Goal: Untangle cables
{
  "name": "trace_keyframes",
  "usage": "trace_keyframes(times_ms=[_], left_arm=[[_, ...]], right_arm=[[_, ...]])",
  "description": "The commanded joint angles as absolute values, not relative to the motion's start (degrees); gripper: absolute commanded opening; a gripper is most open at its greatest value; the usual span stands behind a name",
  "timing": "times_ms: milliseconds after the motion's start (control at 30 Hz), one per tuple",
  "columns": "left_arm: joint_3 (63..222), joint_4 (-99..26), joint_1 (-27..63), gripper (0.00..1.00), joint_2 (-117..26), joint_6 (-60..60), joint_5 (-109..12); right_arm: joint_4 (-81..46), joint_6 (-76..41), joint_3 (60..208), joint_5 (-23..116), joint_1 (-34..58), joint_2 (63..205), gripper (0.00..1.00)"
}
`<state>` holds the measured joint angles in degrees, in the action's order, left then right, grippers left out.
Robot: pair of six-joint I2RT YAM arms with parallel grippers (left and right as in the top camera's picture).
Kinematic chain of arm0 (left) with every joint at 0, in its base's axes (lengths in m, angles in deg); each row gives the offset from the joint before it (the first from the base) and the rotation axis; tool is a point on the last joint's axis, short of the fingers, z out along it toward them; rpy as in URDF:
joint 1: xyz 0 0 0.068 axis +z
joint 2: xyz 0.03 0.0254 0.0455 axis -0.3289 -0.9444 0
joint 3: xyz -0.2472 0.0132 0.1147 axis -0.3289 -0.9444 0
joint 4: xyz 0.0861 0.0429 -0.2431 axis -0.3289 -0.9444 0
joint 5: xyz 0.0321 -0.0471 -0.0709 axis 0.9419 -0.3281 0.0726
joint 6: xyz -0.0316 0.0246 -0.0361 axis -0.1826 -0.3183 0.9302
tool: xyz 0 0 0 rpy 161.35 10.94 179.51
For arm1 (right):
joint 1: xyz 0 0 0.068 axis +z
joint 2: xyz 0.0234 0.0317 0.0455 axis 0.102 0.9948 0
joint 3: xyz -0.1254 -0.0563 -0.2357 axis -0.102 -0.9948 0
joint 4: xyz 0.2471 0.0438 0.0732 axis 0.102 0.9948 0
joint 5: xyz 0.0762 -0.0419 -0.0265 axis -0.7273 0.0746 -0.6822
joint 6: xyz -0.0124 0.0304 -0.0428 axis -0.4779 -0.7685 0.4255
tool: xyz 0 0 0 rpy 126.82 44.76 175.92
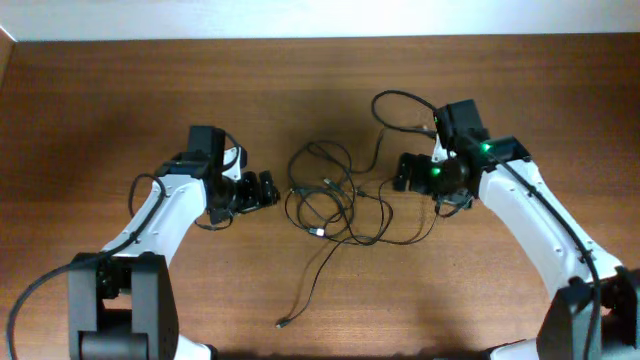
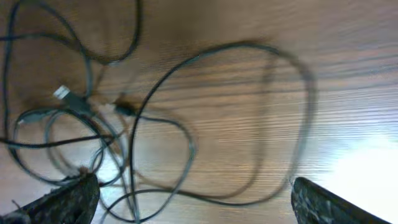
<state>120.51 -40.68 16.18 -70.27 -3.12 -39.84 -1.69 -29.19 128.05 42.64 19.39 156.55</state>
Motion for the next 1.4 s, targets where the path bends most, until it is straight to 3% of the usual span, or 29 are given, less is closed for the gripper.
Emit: trace_keyframes(times_ms=[0,67,133,167,200,300,500,633,767,1000,1200,1233,1267,1367], left_arm=[[120.34,-39.57,15.56,0.99,-69.92,-4.21,-39.29],[120.34,-39.57,15.59,0.99,-69.92,-4.21,-39.29],[120.34,-39.57,15.59,0.99,-69.92,-4.21,-39.29],[120.34,-39.59,15.59,0.99,-69.92,-4.21,-39.29],[120.34,-39.59,15.59,0.99,-69.92,-4.21,-39.29],[120.34,-39.59,15.61,0.99,-69.92,-4.21,-39.29],[120.34,-39.59,15.59,0.99,-69.92,-4.21,-39.29],[120.34,-39.59,15.59,0.99,-69.92,-4.21,-39.29],[120.34,-39.59,15.59,0.99,-69.92,-4.21,-39.29],[120.34,-39.59,15.59,0.99,-69.92,-4.21,-39.29],[120.34,-39.59,15.59,0.99,-69.92,-4.21,-39.29],[120.34,-39.59,15.59,0.99,-69.92,-4.21,-39.29],[120.34,-39.59,15.59,0.99,-69.92,-4.21,-39.29],[120.34,-39.59,15.61,0.99,-69.92,-4.21,-39.29]], right_arm=[[-4.95,-29.63,124.55,31.36,20.38,158.52,0.99],[-6.41,-30.24,123.08,30.86,20.99,159.70,0.93],[-5.99,-30.24,123.08,31.04,21.01,160.40,0.59],[-5.86,-30.24,123.08,31.04,21.23,160.40,0.49],[-5.97,-30.26,123.08,31.12,21.71,160.40,0.47],[-4.84,-31.81,123.06,34.77,23.59,160.40,0.48],[-3.55,-35.07,123.04,40.70,28.57,160.40,0.60],[3.25,-41.91,123.04,59.39,30.04,160.40,0.84],[4.15,-41.89,122.98,60.52,28.18,160.40,0.98],[-0.66,-41.89,119.50,60.08,26.45,160.40,0.99],[-12.62,-41.87,112.11,48.76,19.96,160.40,1.00],[-15.35,-41.89,110.52,48.54,19.98,160.40,0.91],[-16.09,-41.89,109.91,48.33,20.03,160.40,0.76],[-16.16,-41.89,109.91,48.13,20.03,160.40,0.66]])
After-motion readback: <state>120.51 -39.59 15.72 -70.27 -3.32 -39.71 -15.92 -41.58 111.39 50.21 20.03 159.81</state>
